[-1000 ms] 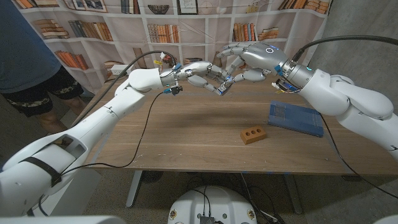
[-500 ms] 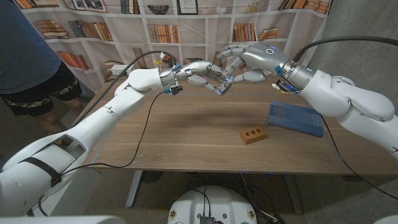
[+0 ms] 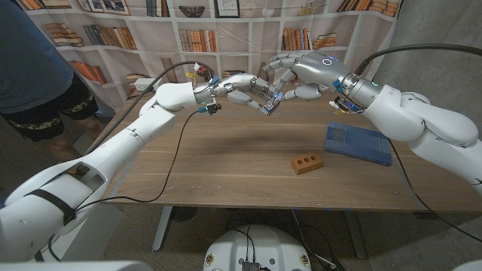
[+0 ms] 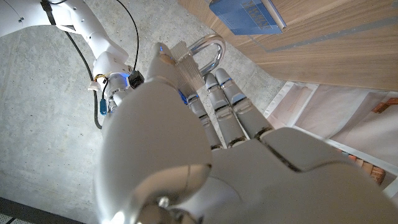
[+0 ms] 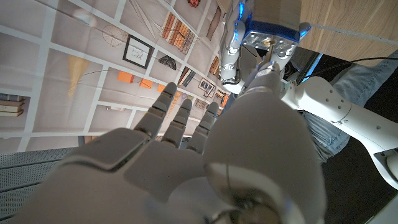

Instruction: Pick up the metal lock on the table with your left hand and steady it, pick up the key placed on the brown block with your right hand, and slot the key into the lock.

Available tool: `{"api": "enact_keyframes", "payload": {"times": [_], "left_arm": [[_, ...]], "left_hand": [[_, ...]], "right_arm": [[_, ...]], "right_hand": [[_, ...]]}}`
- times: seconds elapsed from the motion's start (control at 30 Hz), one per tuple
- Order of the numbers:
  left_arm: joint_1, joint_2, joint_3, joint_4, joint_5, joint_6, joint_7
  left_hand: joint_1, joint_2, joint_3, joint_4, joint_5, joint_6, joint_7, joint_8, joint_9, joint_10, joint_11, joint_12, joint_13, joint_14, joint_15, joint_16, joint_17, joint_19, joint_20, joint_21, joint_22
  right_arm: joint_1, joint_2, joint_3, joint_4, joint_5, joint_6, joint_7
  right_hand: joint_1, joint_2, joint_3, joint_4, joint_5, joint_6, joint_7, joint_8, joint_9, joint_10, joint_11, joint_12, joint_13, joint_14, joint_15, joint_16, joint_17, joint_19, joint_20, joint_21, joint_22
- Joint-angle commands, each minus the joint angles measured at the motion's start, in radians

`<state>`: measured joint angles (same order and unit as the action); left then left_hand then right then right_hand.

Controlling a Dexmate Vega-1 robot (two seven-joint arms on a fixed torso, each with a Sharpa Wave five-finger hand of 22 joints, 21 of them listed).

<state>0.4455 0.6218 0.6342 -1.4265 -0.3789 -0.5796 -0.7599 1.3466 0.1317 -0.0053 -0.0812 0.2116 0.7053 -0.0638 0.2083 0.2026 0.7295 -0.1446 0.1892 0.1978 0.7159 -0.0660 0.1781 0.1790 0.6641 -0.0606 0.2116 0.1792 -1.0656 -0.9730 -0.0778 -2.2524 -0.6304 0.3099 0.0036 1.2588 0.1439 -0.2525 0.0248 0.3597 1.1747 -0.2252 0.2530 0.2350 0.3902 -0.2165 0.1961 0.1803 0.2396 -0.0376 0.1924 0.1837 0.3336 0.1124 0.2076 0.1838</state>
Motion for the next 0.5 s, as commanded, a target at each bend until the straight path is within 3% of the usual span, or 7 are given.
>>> {"api": "enact_keyframes", "payload": {"times": [0.03,0.5], "left_arm": [[-0.003,-0.005,0.002,0.008,0.0,-0.006,-0.003],[0.005,0.004,-0.003,0.003,-0.006,-0.006,-0.003]], "left_hand": [[-0.001,0.001,0.0,0.003,0.0,0.002,0.002,0.005,0.004,0.009,0.004,0.008,0.003,-0.005,-0.117,0.008,0.003,-0.006,-0.04,0.007,0.005],[-0.002,0.002,0.001,0.004,0.0,0.005,0.004,0.006,0.004,0.012,0.003,0.009,0.003,-0.007,-0.115,0.008,0.003,-0.007,-0.039,0.007,0.005]], "right_arm": [[0.009,0.002,-0.006,0.001,-0.007,0.005,-0.006],[0.022,-0.001,-0.019,-0.003,-0.022,0.001,0.004]], "right_hand": [[0.009,0.005,-0.002,0.005,0.008,0.004,0.001,0.006,0.004,0.009,0.001,0.003,0.003,0.011,-0.051,0.003,0.003,0.007,0.004,0.001,0.004],[0.011,0.005,-0.002,0.007,0.008,0.002,0.001,0.005,0.004,0.01,0.001,0.002,0.003,0.015,-0.052,0.003,0.003,0.009,0.004,0.001,0.004]]}}
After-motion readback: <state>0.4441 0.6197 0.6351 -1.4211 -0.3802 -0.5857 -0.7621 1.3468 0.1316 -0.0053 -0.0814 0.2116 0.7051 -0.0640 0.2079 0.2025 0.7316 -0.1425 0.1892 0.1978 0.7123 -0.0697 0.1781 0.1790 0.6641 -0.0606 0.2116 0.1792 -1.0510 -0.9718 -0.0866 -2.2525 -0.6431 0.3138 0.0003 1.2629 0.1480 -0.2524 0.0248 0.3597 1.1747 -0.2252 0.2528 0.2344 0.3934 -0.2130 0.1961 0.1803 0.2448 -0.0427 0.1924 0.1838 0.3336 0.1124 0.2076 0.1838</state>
